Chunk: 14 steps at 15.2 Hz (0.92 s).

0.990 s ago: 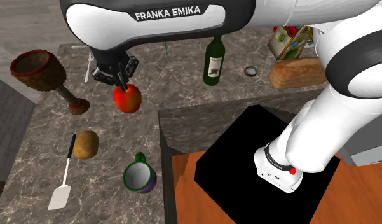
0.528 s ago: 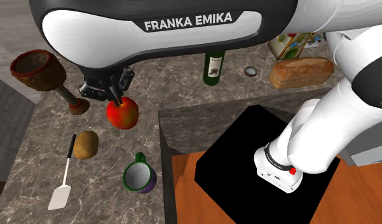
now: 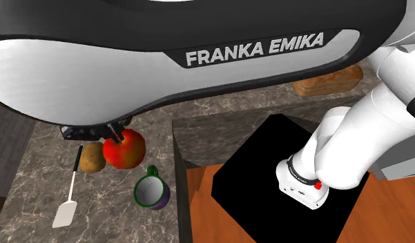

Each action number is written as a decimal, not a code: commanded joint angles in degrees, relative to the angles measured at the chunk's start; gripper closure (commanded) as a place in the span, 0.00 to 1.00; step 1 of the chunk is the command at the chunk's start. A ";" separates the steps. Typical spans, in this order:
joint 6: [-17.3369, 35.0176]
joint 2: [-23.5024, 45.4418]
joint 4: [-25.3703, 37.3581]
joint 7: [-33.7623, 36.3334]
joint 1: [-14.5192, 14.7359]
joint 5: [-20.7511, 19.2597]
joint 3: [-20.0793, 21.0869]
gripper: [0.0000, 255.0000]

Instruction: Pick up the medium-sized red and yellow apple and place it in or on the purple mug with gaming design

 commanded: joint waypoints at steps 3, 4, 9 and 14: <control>-1.13 -0.45 0.91 4.87 2.36 -0.14 2.39 1.00; -0.29 -0.73 -0.17 4.75 2.31 0.01 2.35 1.00; 3.77 -1.76 -5.13 4.24 2.16 0.59 2.18 1.00; 7.73 -2.37 -9.63 3.88 2.12 0.95 2.11 1.00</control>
